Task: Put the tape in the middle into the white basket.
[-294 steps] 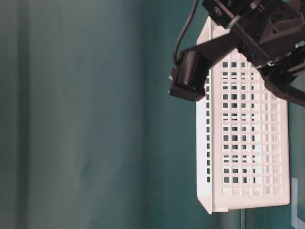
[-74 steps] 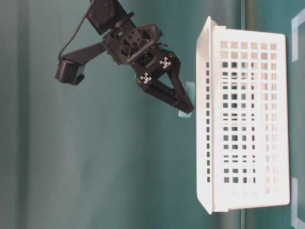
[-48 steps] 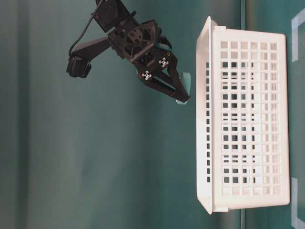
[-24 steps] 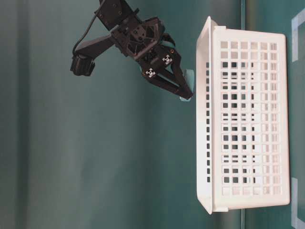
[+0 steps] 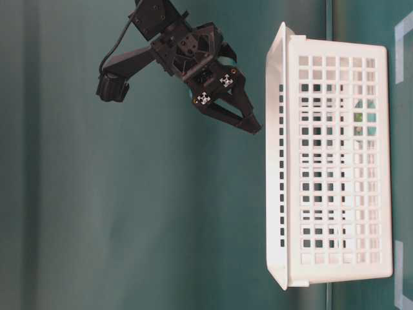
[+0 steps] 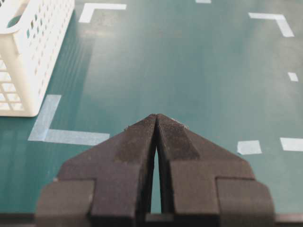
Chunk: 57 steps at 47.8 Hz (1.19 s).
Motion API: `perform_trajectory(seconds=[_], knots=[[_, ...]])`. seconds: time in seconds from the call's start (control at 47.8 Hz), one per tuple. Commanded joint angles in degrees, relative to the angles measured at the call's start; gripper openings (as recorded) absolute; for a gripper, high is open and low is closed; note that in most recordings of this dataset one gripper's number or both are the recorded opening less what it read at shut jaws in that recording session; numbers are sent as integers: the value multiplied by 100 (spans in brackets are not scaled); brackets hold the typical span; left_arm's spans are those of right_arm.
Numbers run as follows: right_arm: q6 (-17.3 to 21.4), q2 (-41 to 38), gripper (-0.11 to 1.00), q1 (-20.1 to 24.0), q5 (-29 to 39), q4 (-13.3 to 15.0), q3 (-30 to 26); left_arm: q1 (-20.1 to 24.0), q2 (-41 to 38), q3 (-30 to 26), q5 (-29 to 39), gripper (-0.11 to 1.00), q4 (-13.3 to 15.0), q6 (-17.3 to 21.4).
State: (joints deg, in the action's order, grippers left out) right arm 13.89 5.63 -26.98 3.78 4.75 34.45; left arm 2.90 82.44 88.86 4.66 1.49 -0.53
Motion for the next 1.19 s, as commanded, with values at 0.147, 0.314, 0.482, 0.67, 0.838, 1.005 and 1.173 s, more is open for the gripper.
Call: perform_trajectory(seconds=[0.147,0.314,0.482,0.67,0.838,1.005,1.173], knots=[[0,185,96,176,-26,0,-88,26,-44,-70,-44,-11,9,-9],[0,387,96,545,-44,0,-70,26,-44,-70,-44,-11,0,-9],[0,580,96,1011,-53,0,9,26,-44,-70,-53,-11,0,-9],[-26,598,96,1626,-62,9,88,26,-44,-70,-44,-11,9,-9],[-26,598,96,2092,-123,9,105,26,-44,-70,-44,-11,0,-9],[-26,598,96,2382,-360,9,211,26,-44,-70,-53,-11,9,-9],[-26,598,96,2654,-483,9,325,26,-44,-62,-53,-11,0,-9]])
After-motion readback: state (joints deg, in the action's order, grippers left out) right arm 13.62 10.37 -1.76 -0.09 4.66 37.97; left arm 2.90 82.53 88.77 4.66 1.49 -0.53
